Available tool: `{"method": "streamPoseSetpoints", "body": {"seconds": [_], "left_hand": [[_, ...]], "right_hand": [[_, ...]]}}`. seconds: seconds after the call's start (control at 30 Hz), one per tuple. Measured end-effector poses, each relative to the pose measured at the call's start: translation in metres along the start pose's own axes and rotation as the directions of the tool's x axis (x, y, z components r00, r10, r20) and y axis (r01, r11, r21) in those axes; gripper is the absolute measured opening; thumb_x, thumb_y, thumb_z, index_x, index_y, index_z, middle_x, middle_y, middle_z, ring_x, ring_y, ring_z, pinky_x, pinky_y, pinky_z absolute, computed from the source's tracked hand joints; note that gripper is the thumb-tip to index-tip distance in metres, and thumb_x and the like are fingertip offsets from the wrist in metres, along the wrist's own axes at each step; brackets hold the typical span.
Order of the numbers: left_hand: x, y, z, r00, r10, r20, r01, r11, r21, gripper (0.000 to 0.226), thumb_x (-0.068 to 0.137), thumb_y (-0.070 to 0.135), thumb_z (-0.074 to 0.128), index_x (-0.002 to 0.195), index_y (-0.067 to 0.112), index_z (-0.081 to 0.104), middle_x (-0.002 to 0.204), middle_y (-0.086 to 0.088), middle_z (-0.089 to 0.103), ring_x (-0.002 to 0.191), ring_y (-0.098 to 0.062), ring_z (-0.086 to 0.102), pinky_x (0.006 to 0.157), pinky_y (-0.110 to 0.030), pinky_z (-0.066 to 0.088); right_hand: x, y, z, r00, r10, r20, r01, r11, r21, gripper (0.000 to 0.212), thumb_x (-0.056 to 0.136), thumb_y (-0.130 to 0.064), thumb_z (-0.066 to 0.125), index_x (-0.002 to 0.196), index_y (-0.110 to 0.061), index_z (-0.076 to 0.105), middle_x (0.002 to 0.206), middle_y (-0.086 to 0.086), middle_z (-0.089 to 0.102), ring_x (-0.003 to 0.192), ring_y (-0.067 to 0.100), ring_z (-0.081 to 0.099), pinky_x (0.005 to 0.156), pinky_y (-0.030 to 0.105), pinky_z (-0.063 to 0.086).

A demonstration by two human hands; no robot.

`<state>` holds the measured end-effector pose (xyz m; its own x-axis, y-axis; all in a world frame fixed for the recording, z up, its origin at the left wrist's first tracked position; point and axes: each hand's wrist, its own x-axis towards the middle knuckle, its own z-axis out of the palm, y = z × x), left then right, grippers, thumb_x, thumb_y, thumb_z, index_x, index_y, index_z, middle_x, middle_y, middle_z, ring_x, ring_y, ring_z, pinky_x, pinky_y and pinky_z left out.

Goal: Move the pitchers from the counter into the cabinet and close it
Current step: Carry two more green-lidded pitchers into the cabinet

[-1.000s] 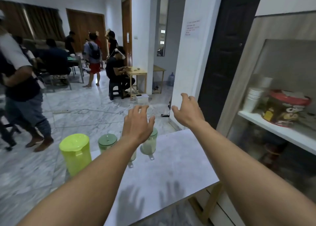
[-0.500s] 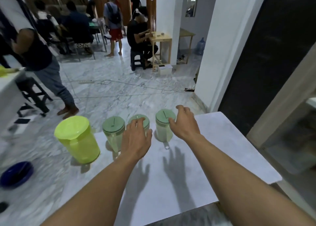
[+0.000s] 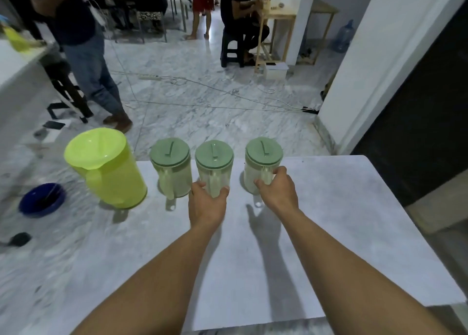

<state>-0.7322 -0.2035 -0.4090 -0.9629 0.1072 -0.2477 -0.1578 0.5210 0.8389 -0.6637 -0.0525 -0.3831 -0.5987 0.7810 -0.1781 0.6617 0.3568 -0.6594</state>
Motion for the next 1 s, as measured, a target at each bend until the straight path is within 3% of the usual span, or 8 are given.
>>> {"method": "streamPoseSetpoints", "body": {"seconds": [0.07, 0.2, 0.37, 0.47, 0.6, 0.73, 1.0], "left_hand": [[0.006, 0.001, 0.002, 0.999, -0.042, 0.022, 0.043, 0.998, -0.051, 0.049, 0.079, 0.046, 0.073, 0.112, 0.017, 0.049, 0.104, 0.0, 0.06, 0.097, -0.024, 0.059, 0.079, -0.029, 0.04], [0.011, 0.002, 0.008, 0.998, -0.022, 0.058, 0.026, 0.997, -0.076, 0.037, 0.082, 0.045, 0.072, 0.102, 0.021, 0.051, 0.082, 0.012, 0.056, 0.078, -0.014, 0.053, 0.075, -0.026, 0.036], [0.023, 0.001, 0.017, 0.996, 0.039, 0.076, -0.037, 0.999, -0.027, 0.031, 0.091, 0.046, 0.06, 0.104, 0.017, 0.058, 0.099, -0.004, 0.067, 0.097, -0.03, 0.062, 0.077, -0.032, 0.042], [0.025, 0.002, 0.015, 0.995, 0.062, 0.078, -0.062, 0.998, -0.002, 0.035, 0.096, 0.042, 0.054, 0.113, 0.012, 0.054, 0.107, -0.009, 0.066, 0.101, -0.034, 0.062, 0.079, -0.033, 0.044], [0.025, 0.01, 0.004, 0.988, 0.121, 0.094, -0.126, 0.991, 0.045, 0.031, 0.099, 0.042, 0.048, 0.107, 0.012, 0.047, 0.098, -0.006, 0.058, 0.099, -0.034, 0.06, 0.082, -0.039, 0.047], [0.02, 0.028, -0.01, 0.973, 0.204, 0.106, -0.209, 0.977, 0.041, 0.031, 0.099, 0.043, 0.047, 0.105, 0.012, 0.048, 0.098, -0.008, 0.061, 0.096, -0.034, 0.06, 0.083, -0.043, 0.05], [-0.013, 0.086, -0.048, 0.915, 0.385, 0.118, -0.386, 0.922, -0.013, 0.032, 0.099, 0.042, 0.046, 0.099, 0.01, 0.053, 0.098, -0.007, 0.066, 0.084, -0.026, 0.057, 0.069, -0.033, 0.038]], "right_hand": [[0.004, 0.001, 0.008, 1.0, 0.01, 0.001, -0.01, 0.999, 0.034, 0.053, 0.088, -0.043, 0.067, 0.126, -0.013, 0.046, 0.122, 0.012, 0.059, 0.113, 0.034, 0.058, 0.089, 0.043, 0.051], [0.01, 0.005, 0.022, 0.998, 0.064, 0.02, -0.066, 0.989, 0.133, 0.045, 0.088, -0.044, 0.066, 0.12, -0.013, 0.056, 0.117, 0.01, 0.064, 0.108, 0.033, 0.062, 0.088, 0.04, 0.052], [0.016, 0.003, 0.033, 0.994, 0.095, 0.053, -0.106, 0.963, 0.249, 0.042, 0.089, -0.038, 0.066, 0.12, -0.011, 0.06, 0.116, 0.011, 0.068, 0.107, 0.033, 0.064, 0.084, 0.033, 0.048], [0.015, 0.002, 0.034, 0.995, 0.092, 0.03, -0.096, 0.968, 0.234, 0.042, 0.09, -0.04, 0.063, 0.12, -0.011, 0.059, 0.115, 0.012, 0.067, 0.108, 0.034, 0.063, 0.088, 0.037, 0.051], [0.012, 0.001, 0.03, 0.997, 0.077, -0.033, -0.068, 0.973, 0.22, 0.043, 0.09, -0.041, 0.054, 0.118, -0.009, 0.055, 0.115, 0.015, 0.064, 0.112, 0.038, 0.057, 0.095, 0.051, 0.05], [-0.001, -0.007, 0.017, 0.995, 0.071, -0.068, -0.051, 0.964, 0.26, 0.034, 0.095, -0.036, 0.05, 0.112, -0.007, 0.054, 0.113, 0.015, 0.063, 0.116, 0.038, 0.049, 0.099, 0.052, 0.044], [-0.054, -0.033, -0.043, 0.976, 0.094, -0.197, -0.017, 0.933, 0.359, 0.024, 0.091, -0.039, 0.049, 0.097, -0.015, 0.051, 0.096, 0.005, 0.061, 0.106, 0.036, 0.055, 0.095, 0.052, 0.047]]}}
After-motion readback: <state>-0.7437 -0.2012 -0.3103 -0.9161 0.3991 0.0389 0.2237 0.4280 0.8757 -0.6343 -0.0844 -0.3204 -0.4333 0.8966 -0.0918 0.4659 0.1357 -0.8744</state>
